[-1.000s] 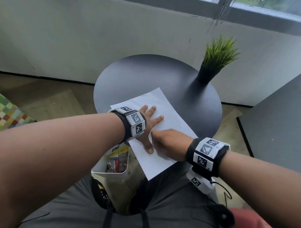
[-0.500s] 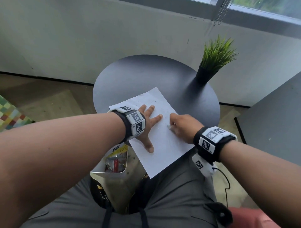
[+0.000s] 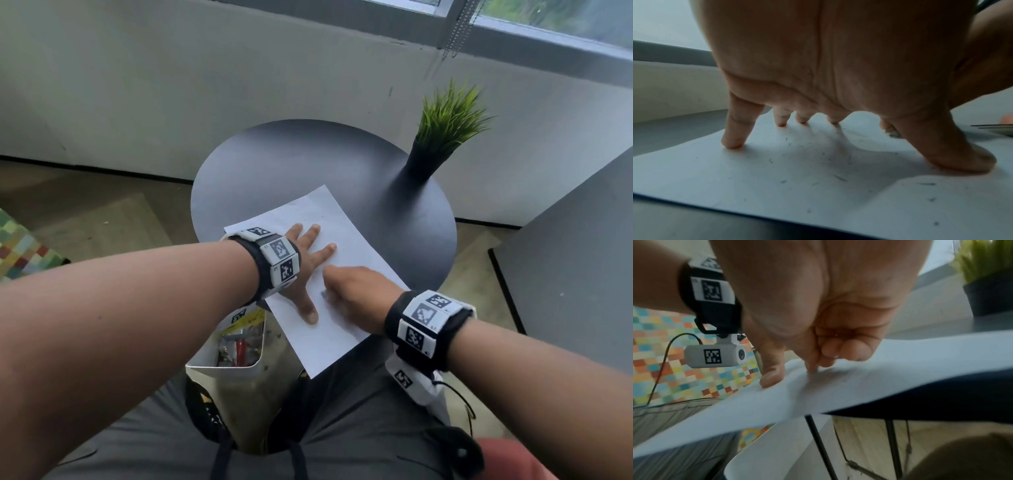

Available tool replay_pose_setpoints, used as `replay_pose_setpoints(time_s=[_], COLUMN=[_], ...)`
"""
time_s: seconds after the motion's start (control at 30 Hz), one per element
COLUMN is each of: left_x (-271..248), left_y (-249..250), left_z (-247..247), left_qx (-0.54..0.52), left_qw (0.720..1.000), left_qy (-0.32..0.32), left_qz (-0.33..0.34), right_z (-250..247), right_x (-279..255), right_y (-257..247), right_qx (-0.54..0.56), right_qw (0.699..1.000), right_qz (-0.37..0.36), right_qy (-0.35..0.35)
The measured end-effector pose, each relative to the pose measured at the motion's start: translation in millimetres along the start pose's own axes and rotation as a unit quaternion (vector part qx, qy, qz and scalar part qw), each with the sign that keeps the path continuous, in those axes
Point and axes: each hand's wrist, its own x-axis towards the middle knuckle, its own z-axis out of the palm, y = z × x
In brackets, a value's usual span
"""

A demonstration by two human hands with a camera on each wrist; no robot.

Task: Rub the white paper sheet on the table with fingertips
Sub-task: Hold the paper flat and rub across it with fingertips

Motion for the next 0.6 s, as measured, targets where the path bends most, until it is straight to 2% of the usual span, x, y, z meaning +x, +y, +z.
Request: replay_pose_setpoints(time_s=[0.07, 0.17, 0.2, 0.3, 0.37, 0.47, 0.53, 0.6], left_x=[-2, -6, -9, -18, -23, -32, -33, -30], left_y=[1, 0, -2, 0, 15, 44, 43, 22], left_z=[-1, -5, -6, -7, 2, 28, 40, 41], left_qx=[-0.001, -0.012, -0.023, -0.046, -0.032, 0.001, 0.003, -0.019], left_qw=[1.0, 1.0, 1.0, 0.998, 0.992, 0.973, 0.972, 0.985], left_qy=[-0.004, -0.009, -0.013, 0.031, 0.088, 0.093, 0.082, 0.071], left_qz=[-0.003, -0.008, -0.011, 0.008, 0.083, 0.212, 0.221, 0.156], right_z=[-3, -17, -18, -12, -8, -5, -4, -1], right_x=[3, 8, 7, 5, 6, 8, 9, 8], right_y=[8, 51, 61, 75, 78, 79, 78, 77], right_qx=[0.01, 0.092, 0.13, 0.202, 0.222, 0.211, 0.206, 0.208], right_qw=[1.0, 0.98, 0.97, 0.955, 0.949, 0.952, 0.953, 0.951], right_qz=[0.012, 0.163, 0.189, 0.19, 0.193, 0.189, 0.192, 0.199], right_qy=[0.002, 0.061, 0.077, 0.103, 0.114, 0.115, 0.114, 0.116])
